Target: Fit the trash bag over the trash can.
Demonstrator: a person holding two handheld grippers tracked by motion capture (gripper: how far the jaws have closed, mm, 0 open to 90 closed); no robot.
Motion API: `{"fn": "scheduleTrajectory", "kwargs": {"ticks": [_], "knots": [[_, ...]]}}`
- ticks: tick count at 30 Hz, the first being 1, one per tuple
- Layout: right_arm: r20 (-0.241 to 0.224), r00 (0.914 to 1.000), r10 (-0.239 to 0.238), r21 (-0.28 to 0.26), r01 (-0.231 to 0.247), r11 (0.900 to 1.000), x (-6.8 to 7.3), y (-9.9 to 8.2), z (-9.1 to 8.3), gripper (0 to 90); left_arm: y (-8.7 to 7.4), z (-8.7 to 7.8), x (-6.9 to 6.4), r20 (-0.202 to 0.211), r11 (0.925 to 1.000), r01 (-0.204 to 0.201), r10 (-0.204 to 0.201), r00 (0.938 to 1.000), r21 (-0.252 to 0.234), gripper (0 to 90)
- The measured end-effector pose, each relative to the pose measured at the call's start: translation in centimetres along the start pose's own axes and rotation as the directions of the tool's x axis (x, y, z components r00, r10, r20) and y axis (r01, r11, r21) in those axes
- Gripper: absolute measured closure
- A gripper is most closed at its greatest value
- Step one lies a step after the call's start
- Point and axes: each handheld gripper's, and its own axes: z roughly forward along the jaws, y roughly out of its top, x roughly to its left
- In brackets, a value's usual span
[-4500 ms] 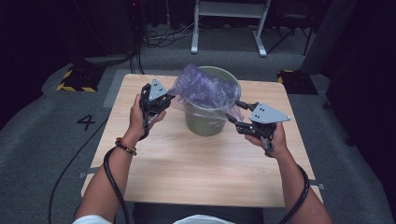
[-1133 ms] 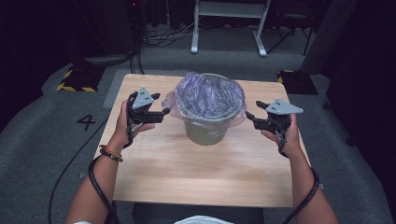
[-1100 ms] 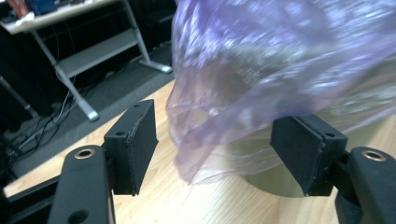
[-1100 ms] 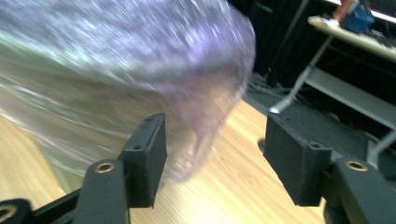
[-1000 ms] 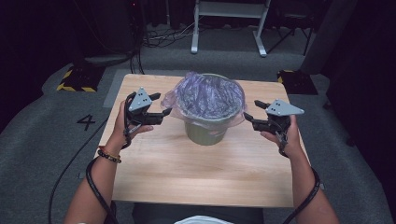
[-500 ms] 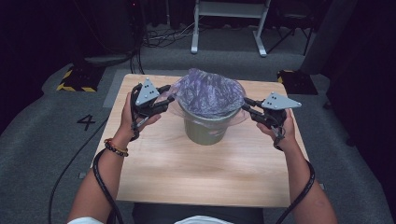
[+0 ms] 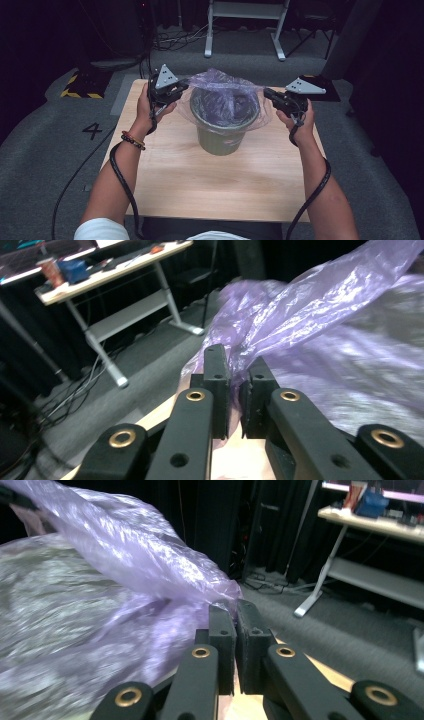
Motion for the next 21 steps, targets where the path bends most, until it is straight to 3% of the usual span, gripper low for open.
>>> {"fn": "scheduleTrajectory", "kwargs": {"ticks": [4,9,14,17,21], "knots": [[0.035,0.9987,0.038,0.04,-0.039,0.9984,-1.0,-0.3,1.4,87.2,-0.7,1.6,1.0,-0.021,0.9979,0.039,-0.038,0.9991,0.052,83.3],[0.055,0.9965,0.063,0.082,-0.068,0.9944,-1.6,-0.8,3.0,88.0,-1.7,3.5,1.4,-0.027,0.9924,0.039,-0.036,0.999,0.117,87.5],[0.064,0.9952,0.074,0.114,-0.081,0.9902,-1.9,-1.6,4.4,88.7,-2.5,5.0,1.4,-0.026,0.9876,0.036,-0.033,0.9991,0.153,89.1],[0.067,0.9943,0.083,0.132,-0.091,0.987,-2.1,-2.2,5.1,88.9,-2.9,5.8,1.3,-0.017,0.9834,0.044,-0.042,0.999,0.176,89.4],[0.053,0.9942,0.094,0.142,-0.1,0.9848,-2.1,-3.1,5.6,89.6,-3.6,6.6,0.7,0.026,0.9823,0.039,-0.044,0.9987,0.183,89.7]]}}
